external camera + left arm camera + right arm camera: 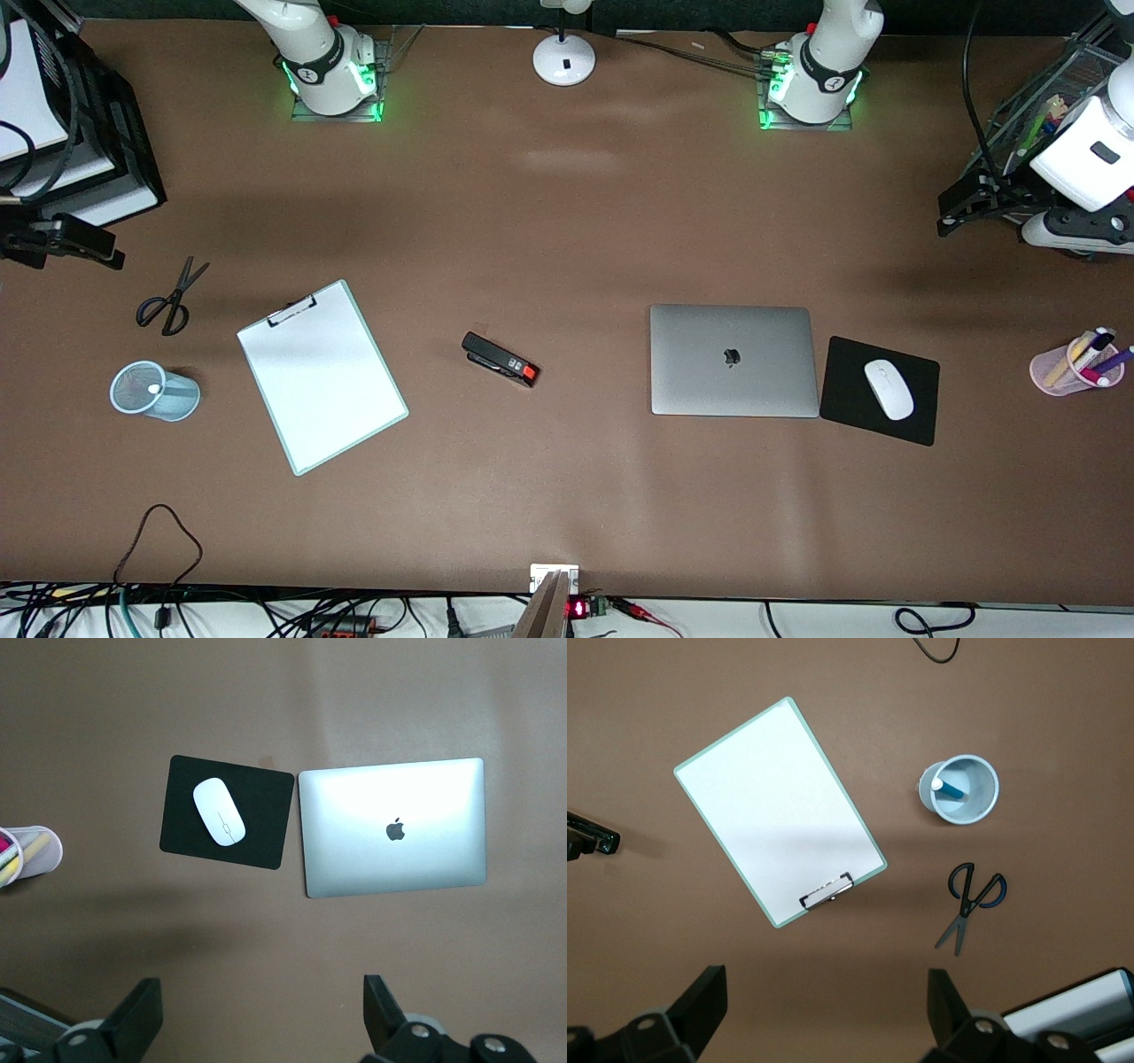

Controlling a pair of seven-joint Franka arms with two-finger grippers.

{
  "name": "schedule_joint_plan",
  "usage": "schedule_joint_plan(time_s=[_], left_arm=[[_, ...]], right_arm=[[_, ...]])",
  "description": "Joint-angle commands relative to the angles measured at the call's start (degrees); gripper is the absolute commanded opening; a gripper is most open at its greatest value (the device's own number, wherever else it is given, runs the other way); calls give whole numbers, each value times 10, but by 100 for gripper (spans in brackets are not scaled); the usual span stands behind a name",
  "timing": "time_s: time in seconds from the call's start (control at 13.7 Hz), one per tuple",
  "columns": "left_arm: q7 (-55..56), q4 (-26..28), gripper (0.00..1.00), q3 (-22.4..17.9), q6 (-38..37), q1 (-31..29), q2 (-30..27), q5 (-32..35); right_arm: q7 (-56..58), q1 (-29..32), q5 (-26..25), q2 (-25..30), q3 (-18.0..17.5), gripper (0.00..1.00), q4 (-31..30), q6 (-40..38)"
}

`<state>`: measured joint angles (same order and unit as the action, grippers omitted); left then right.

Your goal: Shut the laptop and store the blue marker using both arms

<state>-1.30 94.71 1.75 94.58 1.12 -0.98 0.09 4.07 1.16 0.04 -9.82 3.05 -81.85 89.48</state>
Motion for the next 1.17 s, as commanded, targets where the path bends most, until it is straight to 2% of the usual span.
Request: schedule_joint_plan(time_s=[0.0, 0.66, 1.1], left_arm=[[-4, -8, 100, -3, -4, 1, 1, -2], [-4, -8, 100, -2, -5, 1, 0, -1], [-5, -8, 100, -3, -5, 1, 0, -2]], right_arm=[[-14, 10, -8, 45, -14, 100, -50, 3], [-33, 9, -9, 87, -14, 100, -101, 19], [-28, 9, -10, 87, -15, 100, -96, 13]])
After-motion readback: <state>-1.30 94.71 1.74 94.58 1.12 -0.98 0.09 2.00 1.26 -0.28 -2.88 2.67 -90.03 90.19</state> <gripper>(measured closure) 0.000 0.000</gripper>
